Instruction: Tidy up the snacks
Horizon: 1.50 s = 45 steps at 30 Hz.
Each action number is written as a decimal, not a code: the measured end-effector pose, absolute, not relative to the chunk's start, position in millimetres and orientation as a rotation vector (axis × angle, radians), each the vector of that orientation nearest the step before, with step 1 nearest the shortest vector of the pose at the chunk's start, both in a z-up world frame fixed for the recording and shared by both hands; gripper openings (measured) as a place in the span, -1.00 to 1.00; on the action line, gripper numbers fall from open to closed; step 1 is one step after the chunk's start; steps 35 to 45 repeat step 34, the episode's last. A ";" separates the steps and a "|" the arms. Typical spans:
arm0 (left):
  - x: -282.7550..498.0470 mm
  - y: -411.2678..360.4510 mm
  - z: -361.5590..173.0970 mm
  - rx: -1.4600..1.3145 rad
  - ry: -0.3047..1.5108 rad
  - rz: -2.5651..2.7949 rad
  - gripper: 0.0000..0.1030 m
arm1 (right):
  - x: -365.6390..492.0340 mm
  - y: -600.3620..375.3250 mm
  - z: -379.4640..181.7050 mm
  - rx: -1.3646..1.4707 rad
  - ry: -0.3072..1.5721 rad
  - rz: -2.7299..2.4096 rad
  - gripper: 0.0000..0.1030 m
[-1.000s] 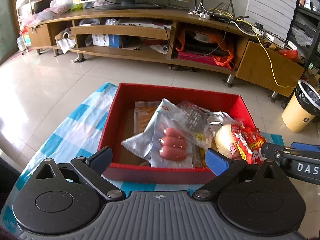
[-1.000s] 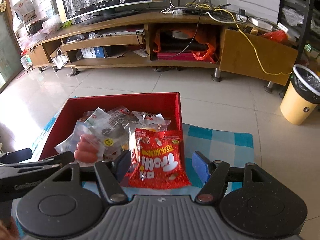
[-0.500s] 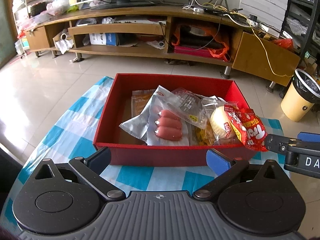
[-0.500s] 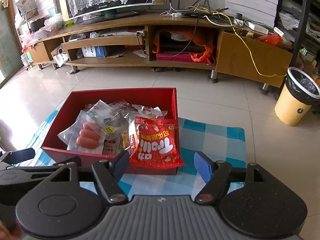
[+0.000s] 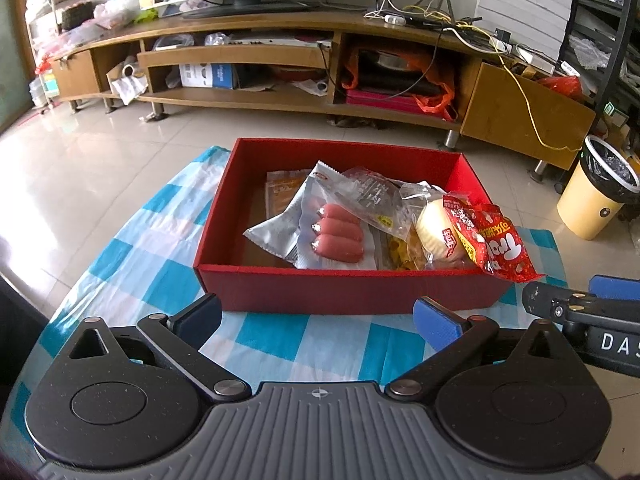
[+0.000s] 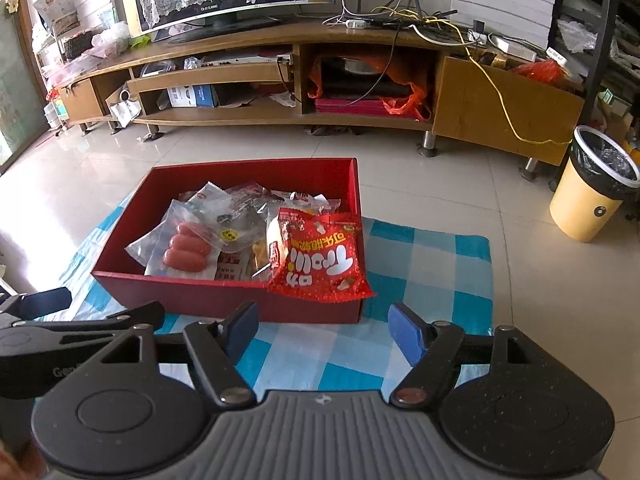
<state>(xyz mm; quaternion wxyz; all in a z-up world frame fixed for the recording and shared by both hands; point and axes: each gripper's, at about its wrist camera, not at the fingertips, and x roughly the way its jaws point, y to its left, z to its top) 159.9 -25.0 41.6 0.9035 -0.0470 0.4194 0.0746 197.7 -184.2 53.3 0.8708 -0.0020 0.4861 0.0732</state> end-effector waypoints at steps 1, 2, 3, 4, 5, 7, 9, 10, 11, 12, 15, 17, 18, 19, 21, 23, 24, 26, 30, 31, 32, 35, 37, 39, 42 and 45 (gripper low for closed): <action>158.3 -25.1 41.6 -0.099 0.866 0.153 1.00 | 196.7 -184.7 52.8 -0.001 1.020 0.151 0.39; 156.9 -25.3 41.9 -0.098 0.864 0.152 1.00 | 195.5 -185.1 52.5 0.002 1.021 0.151 0.39; 155.3 -26.2 42.6 -0.096 0.861 0.150 1.00 | 194.1 -185.2 52.6 0.002 1.021 0.151 0.39; 154.1 -27.1 43.4 -0.093 0.859 0.147 1.00 | 193.3 -185.2 52.9 0.001 1.021 0.152 0.39; 152.7 -28.2 44.2 -0.090 0.857 0.145 1.00 | 191.5 -185.1 53.4 0.002 1.019 0.153 0.40; 150.2 -29.7 45.2 -0.087 0.854 0.146 1.00 | 189.3 -185.7 54.2 0.004 1.018 0.152 0.40; 148.1 -29.9 45.7 -0.090 0.854 0.143 1.00 | 186.3 -186.3 55.2 0.008 1.016 0.153 0.40; 146.4 -30.1 46.1 -0.090 0.852 0.142 1.00 | 185.6 -186.5 55.9 0.009 1.015 0.154 0.40; 145.1 -30.4 46.5 -0.087 0.850 0.141 1.00 | 183.6 -186.3 56.4 0.009 1.015 0.155 0.40; 143.6 -30.9 46.8 -0.084 0.848 0.142 1.00 | 182.3 -186.2 56.7 0.009 1.014 0.156 0.40; 140.3 -32.1 47.3 -0.073 0.842 0.143 0.99 | 179.0 -186.5 57.3 0.011 1.015 0.156 0.40; 138.4 -33.3 47.9 -0.067 0.838 0.143 0.99 | 176.0 -187.2 58.1 0.014 1.015 0.156 0.40; 137.4 -33.5 48.4 -0.066 0.836 0.142 0.99 | 174.5 -187.4 58.5 0.016 1.013 0.155 0.40; 136.6 -33.5 48.9 -0.065 0.834 0.142 0.99 | 172.9 -187.7 59.0 0.018 1.012 0.156 0.40; 134.9 -34.1 49.5 -0.065 0.832 0.140 0.99 | 170.9 -188.4 59.9 0.021 1.010 0.156 0.40; 133.2 -34.5 49.9 -0.064 0.830 0.139 0.99 | 169.6 -188.2 60.6 0.022 1.009 0.157 0.40; 132.9 -34.8 49.9 -0.063 0.829 0.139 0.99 | 169.0 -188.3 61.1 0.023 1.010 0.157 0.40; 131.9 -35.1 49.9 -0.061 0.828 0.138 0.99 | 167.8 -188.7 61.6 0.024 1.010 0.159 0.40; 129.6 -36.2 50.8 -0.055 0.821 0.138 0.99 | 166.6 -189.4 62.1 0.027 1.007 0.161 0.40; 129.0 -36.2 51.2 -0.054 0.819 0.138 0.99 | 166.1 -189.5 62.5 0.027 1.006 0.161 0.40; 128.5 -36.1 51.3 -0.055 0.818 0.137 0.99 | 165.7 -189.8 62.7 0.026 1.004 0.160 0.40; 127.4 -36.2 52.3 -0.058 0.816 0.136 0.99 | 165.7 -191.2 63.0 0.026 1.005 0.159 0.40; 127.4 -36.2 52.3 -0.058 0.816 0.136 0.99 | 165.7 -191.2 63.0 0.026 1.005 0.159 0.40; 127.4 -36.2 52.3 -0.058 0.816 0.136 0.99 | 165.7 -191.2 63.0 0.026 1.005 0.159 0.40; 127.4 -36.2 52.3 -0.058 0.816 0.136 0.99 | 165.7 -191.2 63.0 0.026 1.005 0.159 0.40; 127.4 -36.2 52.3 -0.058 0.816 0.136 0.99 | 165.7 -191.2 63.0 0.026 1.005 0.159 0.40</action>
